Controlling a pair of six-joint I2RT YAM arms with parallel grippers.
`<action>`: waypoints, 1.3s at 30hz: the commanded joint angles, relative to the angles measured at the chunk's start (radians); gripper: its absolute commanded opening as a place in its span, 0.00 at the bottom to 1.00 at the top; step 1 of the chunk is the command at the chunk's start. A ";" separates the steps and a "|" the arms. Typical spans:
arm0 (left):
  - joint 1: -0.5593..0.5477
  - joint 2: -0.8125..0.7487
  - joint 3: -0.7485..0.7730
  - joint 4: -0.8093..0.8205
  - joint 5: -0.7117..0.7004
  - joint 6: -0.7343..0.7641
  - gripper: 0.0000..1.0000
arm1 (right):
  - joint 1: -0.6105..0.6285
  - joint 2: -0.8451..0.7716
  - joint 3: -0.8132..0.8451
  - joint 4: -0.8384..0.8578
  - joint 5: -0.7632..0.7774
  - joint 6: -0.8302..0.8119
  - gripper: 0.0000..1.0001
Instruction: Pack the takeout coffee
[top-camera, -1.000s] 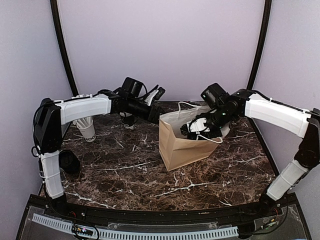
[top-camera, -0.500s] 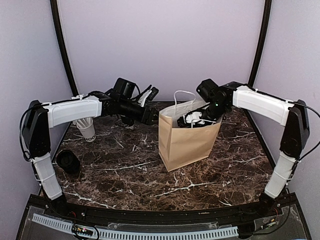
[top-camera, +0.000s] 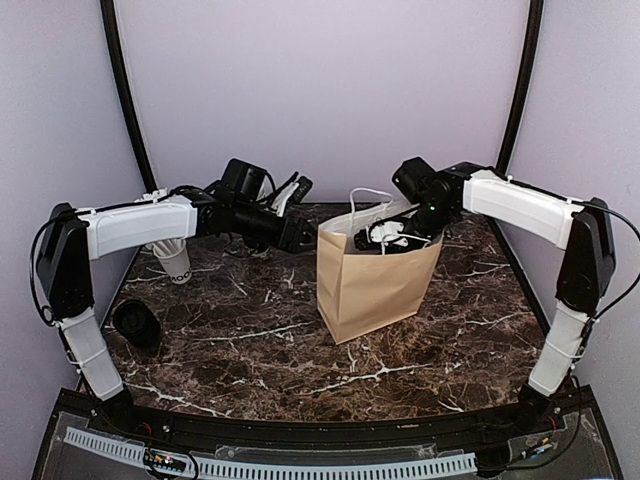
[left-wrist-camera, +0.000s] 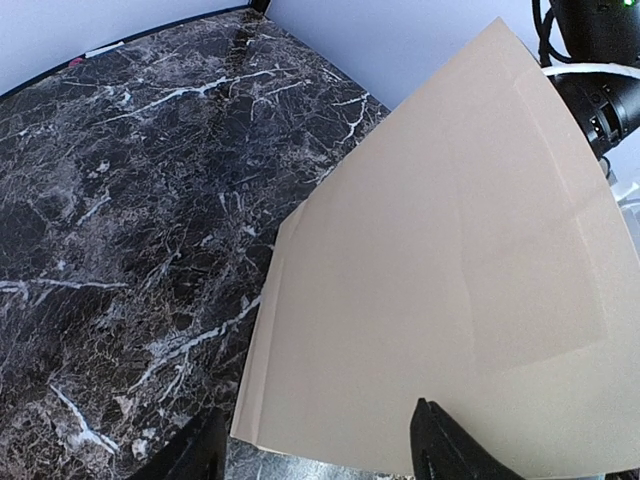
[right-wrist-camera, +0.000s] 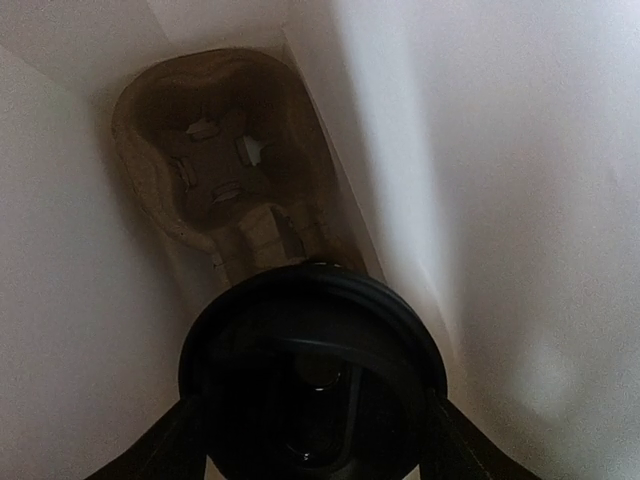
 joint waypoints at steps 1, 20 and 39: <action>-0.002 -0.068 -0.021 0.026 0.003 -0.011 0.66 | -0.002 0.081 -0.005 -0.095 0.014 0.096 0.70; -0.002 -0.120 0.029 -0.010 -0.003 0.012 0.67 | 0.014 0.005 0.052 -0.121 0.001 0.133 0.85; -0.002 -0.107 0.070 -0.020 0.019 0.014 0.68 | 0.087 -0.058 0.240 -0.226 0.023 0.263 0.99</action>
